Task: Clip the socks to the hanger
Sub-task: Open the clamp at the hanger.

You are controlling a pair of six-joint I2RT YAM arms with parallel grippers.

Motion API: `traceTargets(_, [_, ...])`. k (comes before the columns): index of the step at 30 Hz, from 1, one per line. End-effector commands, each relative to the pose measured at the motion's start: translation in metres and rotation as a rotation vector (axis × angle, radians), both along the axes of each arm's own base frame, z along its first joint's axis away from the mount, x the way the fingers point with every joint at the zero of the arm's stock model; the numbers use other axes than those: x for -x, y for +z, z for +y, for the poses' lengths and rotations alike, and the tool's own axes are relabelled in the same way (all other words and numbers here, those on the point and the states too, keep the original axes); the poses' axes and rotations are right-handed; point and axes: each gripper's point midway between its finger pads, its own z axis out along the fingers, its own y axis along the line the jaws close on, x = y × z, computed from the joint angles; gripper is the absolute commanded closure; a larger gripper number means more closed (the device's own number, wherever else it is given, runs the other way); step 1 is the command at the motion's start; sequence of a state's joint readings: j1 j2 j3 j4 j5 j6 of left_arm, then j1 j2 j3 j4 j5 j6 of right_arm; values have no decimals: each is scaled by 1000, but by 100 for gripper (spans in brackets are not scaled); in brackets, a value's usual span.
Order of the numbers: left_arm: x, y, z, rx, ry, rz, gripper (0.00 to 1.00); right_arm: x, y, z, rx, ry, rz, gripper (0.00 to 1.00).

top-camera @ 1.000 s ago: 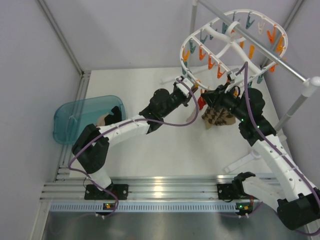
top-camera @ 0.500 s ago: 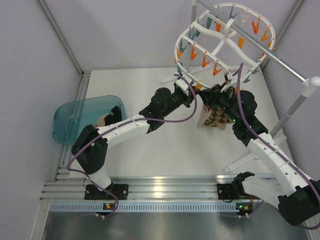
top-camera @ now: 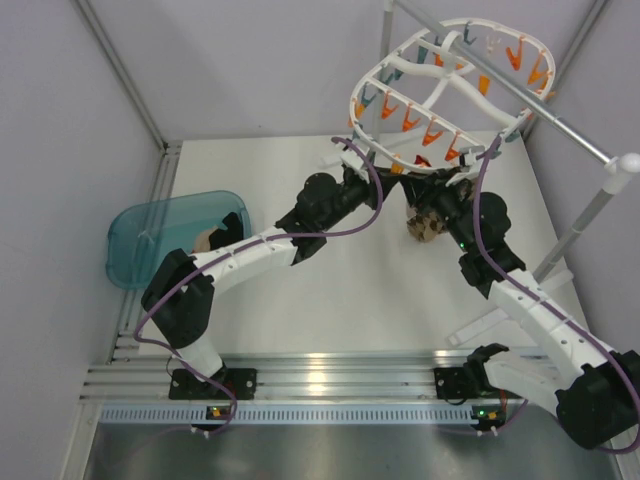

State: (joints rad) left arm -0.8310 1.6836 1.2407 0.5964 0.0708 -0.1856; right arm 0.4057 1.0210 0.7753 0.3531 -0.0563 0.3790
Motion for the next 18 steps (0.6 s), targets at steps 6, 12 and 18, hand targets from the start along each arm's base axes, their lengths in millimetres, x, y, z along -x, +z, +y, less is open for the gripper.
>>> traceTargets(6, [63, 18, -24, 56, -287, -12, 92, -2, 44, -15, -96, -86, -157, 73])
traceTargets(12, [74, 19, -25, 71, -346, -28, 94, -7, 29, -35, -103, -199, -114, 77])
traceTargets(18, [84, 16, -31, 56, -418, -34, 95, -3, 31, -23, -162, -131, -115, 76])
